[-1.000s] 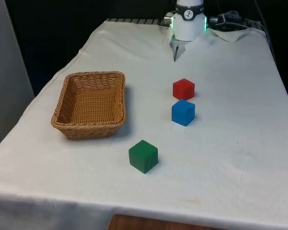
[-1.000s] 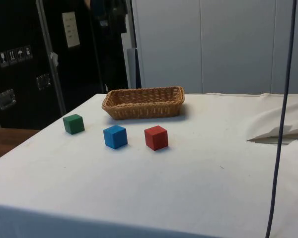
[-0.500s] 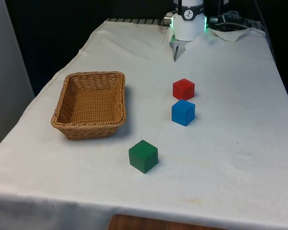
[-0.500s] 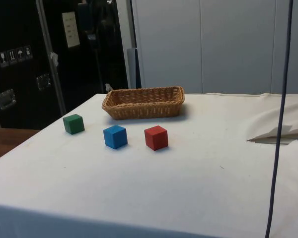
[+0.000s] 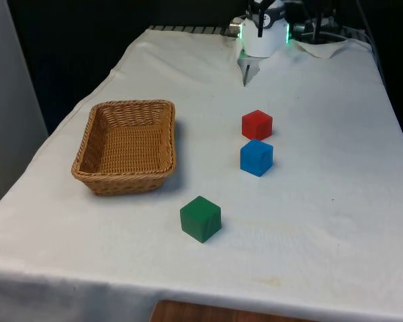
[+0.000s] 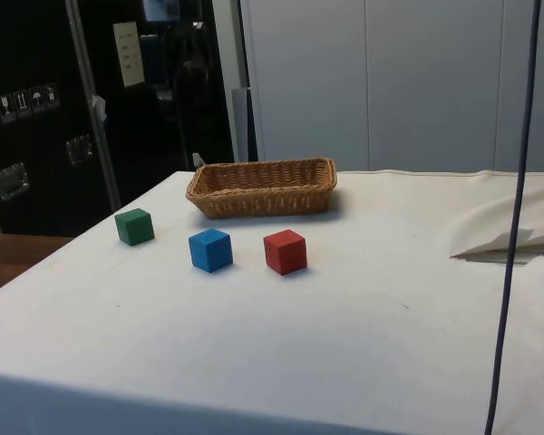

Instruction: Pick up the blue cube and place it into the basket.

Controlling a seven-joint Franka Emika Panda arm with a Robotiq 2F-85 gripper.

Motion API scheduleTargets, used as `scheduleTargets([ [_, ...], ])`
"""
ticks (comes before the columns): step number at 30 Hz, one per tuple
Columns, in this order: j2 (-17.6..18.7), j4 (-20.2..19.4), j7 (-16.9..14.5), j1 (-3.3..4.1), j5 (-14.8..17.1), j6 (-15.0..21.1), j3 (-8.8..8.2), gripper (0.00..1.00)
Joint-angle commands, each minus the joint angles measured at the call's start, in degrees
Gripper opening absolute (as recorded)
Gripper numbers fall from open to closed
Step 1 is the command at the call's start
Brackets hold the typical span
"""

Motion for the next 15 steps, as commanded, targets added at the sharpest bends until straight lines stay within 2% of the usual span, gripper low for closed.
scheduleTargets([
  [1,0.06,-0.52,0.97,0.23,-0.8,1.26,-0.06,1.0],
  [6,0.4,-1.95,2.46,0.17,-1.95,3.84,0.23,1.0],
  [7,0.17,-1.6,1.6,0.06,-1.15,2.64,0.29,1.0],
  [9,0.74,-2.81,3.27,0.11,-2.58,5.44,0.23,1.0],
  [15,2.29,-4.58,4.87,-0.06,-3.21,9.17,0.0,1.0],
])
